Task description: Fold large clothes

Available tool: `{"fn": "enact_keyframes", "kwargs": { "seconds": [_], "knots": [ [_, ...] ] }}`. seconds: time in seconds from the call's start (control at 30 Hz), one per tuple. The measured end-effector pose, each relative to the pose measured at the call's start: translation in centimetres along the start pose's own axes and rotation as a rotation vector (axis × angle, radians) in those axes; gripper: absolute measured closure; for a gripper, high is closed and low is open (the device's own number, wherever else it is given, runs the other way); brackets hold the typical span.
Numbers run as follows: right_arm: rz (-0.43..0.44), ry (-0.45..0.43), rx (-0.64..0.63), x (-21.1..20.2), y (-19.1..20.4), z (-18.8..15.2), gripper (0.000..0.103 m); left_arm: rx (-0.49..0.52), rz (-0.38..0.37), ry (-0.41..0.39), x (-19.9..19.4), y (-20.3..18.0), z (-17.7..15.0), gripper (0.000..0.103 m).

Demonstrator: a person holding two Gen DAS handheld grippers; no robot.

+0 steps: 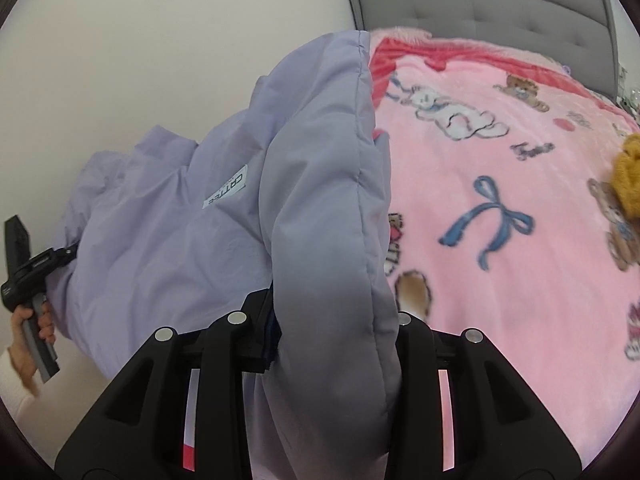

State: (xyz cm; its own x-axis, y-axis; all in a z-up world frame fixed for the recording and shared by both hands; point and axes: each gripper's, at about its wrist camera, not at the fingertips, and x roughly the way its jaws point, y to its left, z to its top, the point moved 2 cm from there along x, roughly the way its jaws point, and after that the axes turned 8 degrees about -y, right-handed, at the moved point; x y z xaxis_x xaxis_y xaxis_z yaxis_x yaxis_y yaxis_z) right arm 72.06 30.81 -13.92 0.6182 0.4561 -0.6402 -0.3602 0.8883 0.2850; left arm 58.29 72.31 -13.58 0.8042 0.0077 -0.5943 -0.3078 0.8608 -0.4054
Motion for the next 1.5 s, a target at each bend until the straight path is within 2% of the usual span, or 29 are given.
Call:
{"fn": "enact_keyframes", "kwargs": {
  "seconds": [0.1,0.2,0.3,0.37,0.43,0.47,0.5,0.53,0.57,0.6,0.63,0.7,0.83,0.9,1.0,1.07,1.17,1.3,1.4,1.5],
  "knots": [
    [-0.061,0.083,-0.040,6.2,-1.0,-1.3,0.071,0.029,0.071,0.035,4.3,1.0,-1.8,0.076],
    [-0.156,0.153,-0.127,9.9,-1.9,-3.1,0.069,0.122,0.190,0.093,8.7,1.4,-4.4,0.074],
    [-0.159,0.192,-0.138,11.7,-3.0,-3.7,0.063,0.081,0.202,0.123,10.9,3.4,-5.2,0.067],
    [-0.159,0.204,-0.179,12.5,-2.7,-4.0,0.060,0.114,0.230,0.161,12.1,3.9,-6.3,0.060],
    [-0.173,0.217,-0.172,12.7,-2.7,-4.2,0.053,0.153,0.256,0.165,12.9,3.7,-6.8,0.055],
    [-0.186,0.225,-0.142,12.8,-3.0,-4.2,0.044,0.163,0.264,0.159,12.8,3.4,-7.1,0.051],
    [-0.195,0.225,-0.116,12.7,-3.3,-4.2,0.030,0.156,0.264,0.150,12.6,3.3,-7.1,0.049],
    [-0.228,0.218,-0.095,12.5,-3.7,-4.1,0.022,0.145,0.277,0.143,12.3,3.2,-6.7,0.036],
    [-0.253,0.206,-0.087,12.1,-4.1,-3.8,0.013,0.145,0.327,0.130,12.1,4.2,-6.2,0.011],
    [-0.248,0.197,-0.086,11.8,-4.2,-3.6,0.013,0.159,0.406,0.108,11.3,3.9,-6.2,0.005],
    [-0.238,0.187,-0.086,11.2,-4.2,-3.5,0.012,0.191,0.445,0.060,10.1,3.6,-6.1,0.005],
    [-0.241,0.157,-0.103,9.9,-3.9,-3.3,0.008,0.259,0.407,-0.007,8.1,2.6,-5.8,0.005],
    [-0.270,0.054,-0.142,6.3,-2.3,-3.0,0.008,0.336,0.393,-0.031,5.2,1.0,-6.2,0.005],
    [-0.274,0.000,-0.141,3.6,-1.0,-2.9,0.008,0.320,0.378,-0.034,3.6,0.6,-6.1,0.005],
    [-0.246,-0.015,-0.096,0.0,0.7,-2.6,0.008,0.285,0.365,-0.087,-0.5,-0.9,-5.8,0.005],
    [-0.254,-0.002,-0.075,-2.6,2.1,-2.6,0.008,0.288,0.359,-0.138,-4.3,-3.5,-5.5,0.005],
    [-0.213,-0.067,-0.082,-8.0,4.9,-2.5,0.008,0.331,0.337,-0.131,-9.1,-7.3,-5.0,0.005],
    [-0.185,-0.096,-0.182,-14.5,9.1,-3.0,0.008,0.383,0.359,-0.134,-15.7,-11.6,-5.8,0.005],
    [-0.179,-0.121,-0.259,-18.7,11.8,-3.4,0.008,0.345,0.309,-0.157,-20.5,-14.5,-5.8,0.005],
    [-0.106,-0.137,-0.272,-22.5,13.9,-3.6,0.008,0.330,0.292,-0.196,-23.4,-17.2,-5.7,0.005]
  ]
}}
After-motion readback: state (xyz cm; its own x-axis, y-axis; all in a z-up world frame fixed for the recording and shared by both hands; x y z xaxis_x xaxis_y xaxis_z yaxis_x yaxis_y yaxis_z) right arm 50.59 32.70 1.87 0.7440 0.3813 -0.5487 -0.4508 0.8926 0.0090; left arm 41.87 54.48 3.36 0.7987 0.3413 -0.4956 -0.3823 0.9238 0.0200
